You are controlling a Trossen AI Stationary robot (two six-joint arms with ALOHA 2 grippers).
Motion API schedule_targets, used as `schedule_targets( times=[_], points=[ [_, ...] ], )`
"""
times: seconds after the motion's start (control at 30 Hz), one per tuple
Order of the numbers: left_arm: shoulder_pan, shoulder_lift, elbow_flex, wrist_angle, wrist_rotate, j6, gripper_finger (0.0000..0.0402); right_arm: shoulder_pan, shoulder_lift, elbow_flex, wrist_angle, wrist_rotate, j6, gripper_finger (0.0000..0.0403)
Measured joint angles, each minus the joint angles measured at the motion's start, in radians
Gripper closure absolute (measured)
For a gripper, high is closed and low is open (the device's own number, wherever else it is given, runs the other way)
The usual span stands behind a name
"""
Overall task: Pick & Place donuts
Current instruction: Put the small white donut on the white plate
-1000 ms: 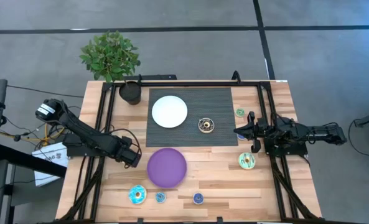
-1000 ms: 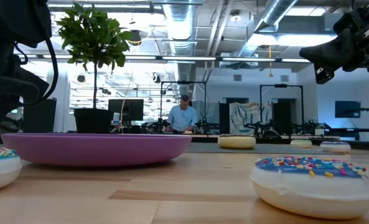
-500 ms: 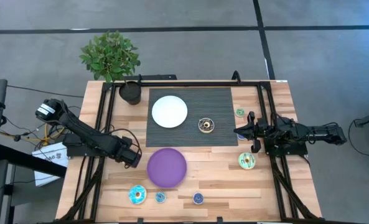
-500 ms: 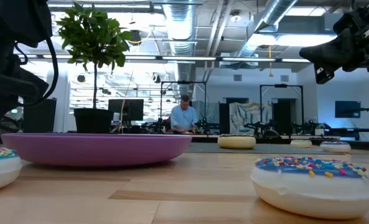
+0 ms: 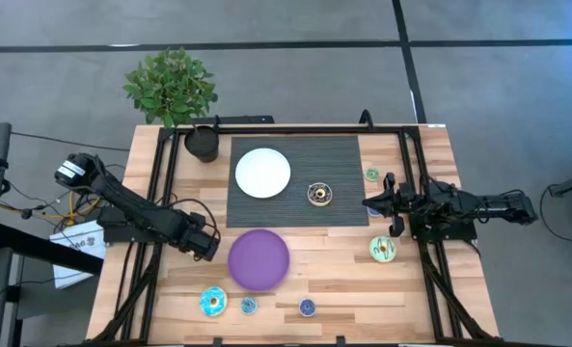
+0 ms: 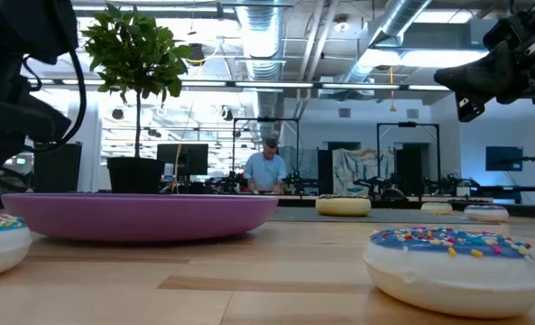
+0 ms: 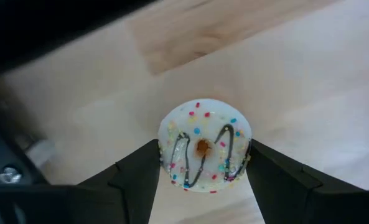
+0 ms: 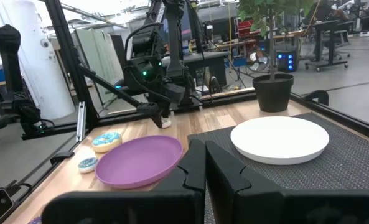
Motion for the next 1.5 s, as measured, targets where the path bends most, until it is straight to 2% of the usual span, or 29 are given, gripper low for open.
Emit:
schedule_targets(
  times=[0.2,0.47,0.73,1.03,1.17,1.3,1.5],
  points=[
    [0.054,0.0,0.077,-0.008,-0.022,0.129,0.0183,0.0,0.0,0.0,0.0,0.0,0.0,0.0403],
    [0.182,0.0,0.202,-0.009,-0.041,0.36,0.0183,0.0,0.0,0.0,0.0,0.0,0.0,0.0403],
    [0.365,0.0,0.348,-0.008,-0.098,0.63,0.0183,0.0,0.0,0.0,0.0,0.0,0.0,0.0403],
    [0.622,0.01,0.501,0.05,-0.085,0.968,0.0183,0.0,0.0,0.0,0.0,0.0,0.0,0.0403],
    [0.719,0.102,0.611,0.054,-0.047,1.124,0.0187,0.0,0.0,0.0,0.0,0.0,0.0,0.0403],
    [0.782,0.274,0.765,0.013,-0.012,1.314,0.0191,0.0,0.0,0.0,0.0,0.0,0.0,0.0403],
    [0.833,0.54,0.981,-0.141,-0.044,1.518,0.0192,0.0,0.0,0.0,0.0,0.0,0.0,0.0403]
  ],
)
